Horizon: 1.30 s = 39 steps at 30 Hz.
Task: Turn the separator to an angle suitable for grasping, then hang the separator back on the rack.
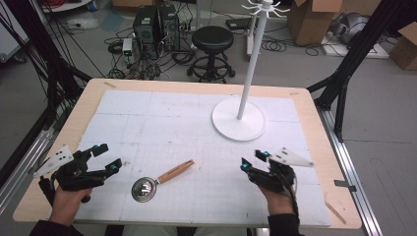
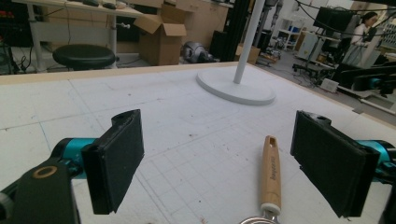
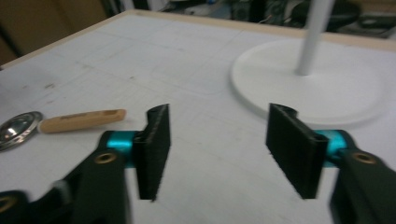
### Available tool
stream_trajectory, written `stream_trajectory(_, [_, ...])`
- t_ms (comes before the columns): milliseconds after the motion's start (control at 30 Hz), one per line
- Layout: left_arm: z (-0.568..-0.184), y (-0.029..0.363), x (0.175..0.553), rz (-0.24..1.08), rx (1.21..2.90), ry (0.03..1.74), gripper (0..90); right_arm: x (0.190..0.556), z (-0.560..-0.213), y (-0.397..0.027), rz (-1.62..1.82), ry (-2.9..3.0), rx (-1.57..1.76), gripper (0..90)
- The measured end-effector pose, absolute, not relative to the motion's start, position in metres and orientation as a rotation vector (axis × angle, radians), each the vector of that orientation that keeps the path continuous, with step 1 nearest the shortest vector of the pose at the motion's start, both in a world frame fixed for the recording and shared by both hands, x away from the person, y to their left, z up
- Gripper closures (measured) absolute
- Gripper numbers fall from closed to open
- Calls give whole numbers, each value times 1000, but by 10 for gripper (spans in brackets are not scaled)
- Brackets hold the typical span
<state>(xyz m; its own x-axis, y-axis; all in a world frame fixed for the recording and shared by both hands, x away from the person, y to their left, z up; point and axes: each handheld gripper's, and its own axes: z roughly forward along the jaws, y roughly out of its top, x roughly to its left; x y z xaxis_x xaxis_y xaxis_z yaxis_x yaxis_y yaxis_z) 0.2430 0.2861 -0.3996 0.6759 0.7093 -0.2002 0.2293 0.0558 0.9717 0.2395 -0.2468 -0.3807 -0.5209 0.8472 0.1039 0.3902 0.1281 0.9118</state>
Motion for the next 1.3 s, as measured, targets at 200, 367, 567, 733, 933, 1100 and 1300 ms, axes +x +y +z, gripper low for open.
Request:
stream_trajectory(200, [-399,285,243,432,1523,807,178,205,-374,-284,1389,1830,1203,169])
stream_trajectory(367, [-399,285,243,430,1518,805,178,188,-377,-300,1394,1778,1178,159])
stream_trajectory(567, [-399,286,243,433,1516,809,177,183,-375,-309,1405,1714,1186,157])
stream_trajectory(733, [-399,284,242,439,1524,804,178,183,-376,-308,1396,1723,1182,157])
stream_trajectory(933, [-400,282,245,431,1524,811,177,185,-377,-308,1397,1725,1190,157])
stream_trajectory(1100, [-400,282,244,452,1538,817,166,188,-379,-308,1388,1739,1192,157])
stream_trajectory(1300, [-401,275,245,449,1551,818,161,187,-378,-307,1379,1736,1182,157])
